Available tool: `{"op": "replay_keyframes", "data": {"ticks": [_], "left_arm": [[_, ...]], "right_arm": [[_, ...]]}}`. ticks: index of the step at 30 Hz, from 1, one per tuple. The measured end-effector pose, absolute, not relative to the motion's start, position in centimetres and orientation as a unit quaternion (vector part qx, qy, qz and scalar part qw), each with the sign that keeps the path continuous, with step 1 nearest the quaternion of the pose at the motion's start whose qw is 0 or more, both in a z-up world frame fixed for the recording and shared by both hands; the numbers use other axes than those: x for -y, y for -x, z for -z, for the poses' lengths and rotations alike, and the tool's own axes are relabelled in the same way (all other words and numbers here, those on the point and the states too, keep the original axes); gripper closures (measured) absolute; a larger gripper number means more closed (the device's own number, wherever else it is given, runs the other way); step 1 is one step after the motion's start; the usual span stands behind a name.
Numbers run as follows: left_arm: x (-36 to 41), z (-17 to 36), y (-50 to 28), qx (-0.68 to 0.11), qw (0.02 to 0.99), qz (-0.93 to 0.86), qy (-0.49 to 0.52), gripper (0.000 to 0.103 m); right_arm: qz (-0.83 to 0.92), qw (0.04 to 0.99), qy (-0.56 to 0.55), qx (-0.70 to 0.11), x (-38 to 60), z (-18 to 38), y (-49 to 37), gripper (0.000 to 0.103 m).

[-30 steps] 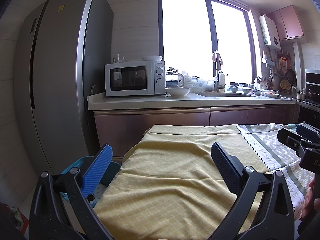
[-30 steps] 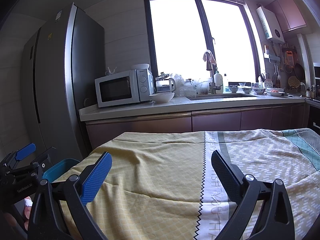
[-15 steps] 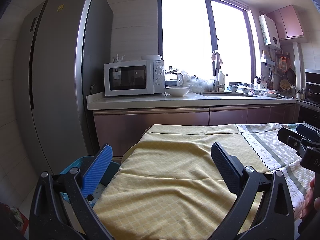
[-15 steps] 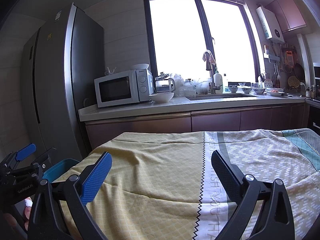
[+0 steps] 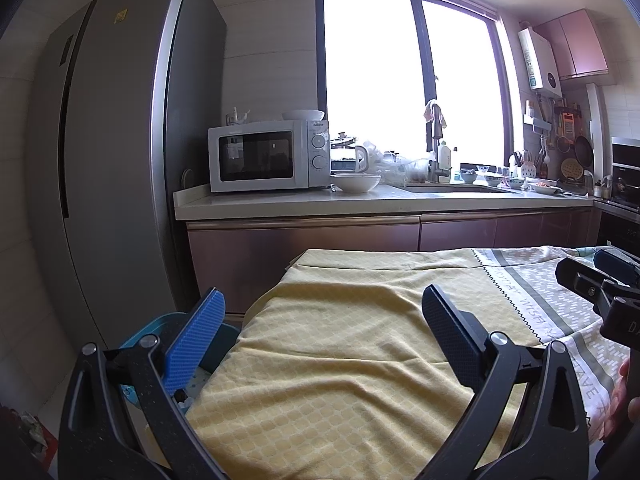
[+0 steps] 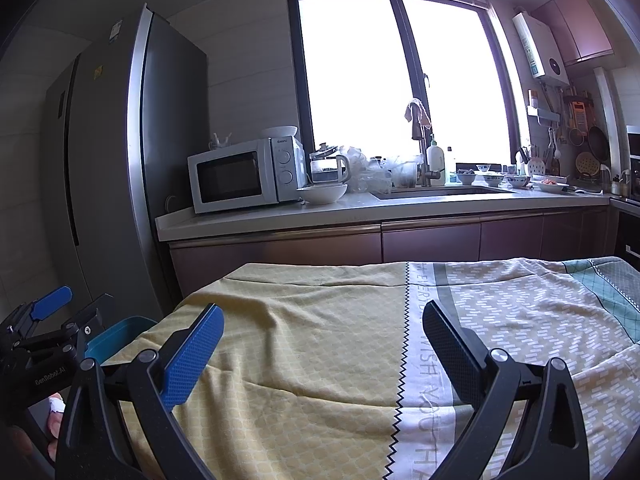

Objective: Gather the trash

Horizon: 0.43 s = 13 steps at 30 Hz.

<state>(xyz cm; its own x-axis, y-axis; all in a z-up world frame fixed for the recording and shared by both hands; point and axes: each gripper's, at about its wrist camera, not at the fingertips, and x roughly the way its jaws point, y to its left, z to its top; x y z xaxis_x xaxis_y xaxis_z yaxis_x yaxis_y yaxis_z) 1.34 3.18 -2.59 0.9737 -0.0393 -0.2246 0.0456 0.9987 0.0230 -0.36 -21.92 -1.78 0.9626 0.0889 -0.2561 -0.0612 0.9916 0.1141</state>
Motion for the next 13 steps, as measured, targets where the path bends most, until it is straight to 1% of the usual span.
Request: {"op": "replay_keyframes", "data": {"ticks": [6,9,13], "left_arm": [[-3.1,2.8,-2.4,-0.133,0.991,0.028,-0.009,0.006],[-2.8,3.3,-4.0,-0.162,0.986,0.037,-0.011,0.006],[-2.1,4.2,-7.3,-0.221,0.973,0.073,-0.001,0.006]], "right_arm": [[-0.033,0.989,-0.053,-0.134,22.3,2.2,0.0,0.007],[-0.026,0.988,-0.056,-0.141,23.0,2.5,-0.4,0.007],[-0.017,0.985,-0.056,-0.165,24.5,2.9,-1.5,0.007]]}}
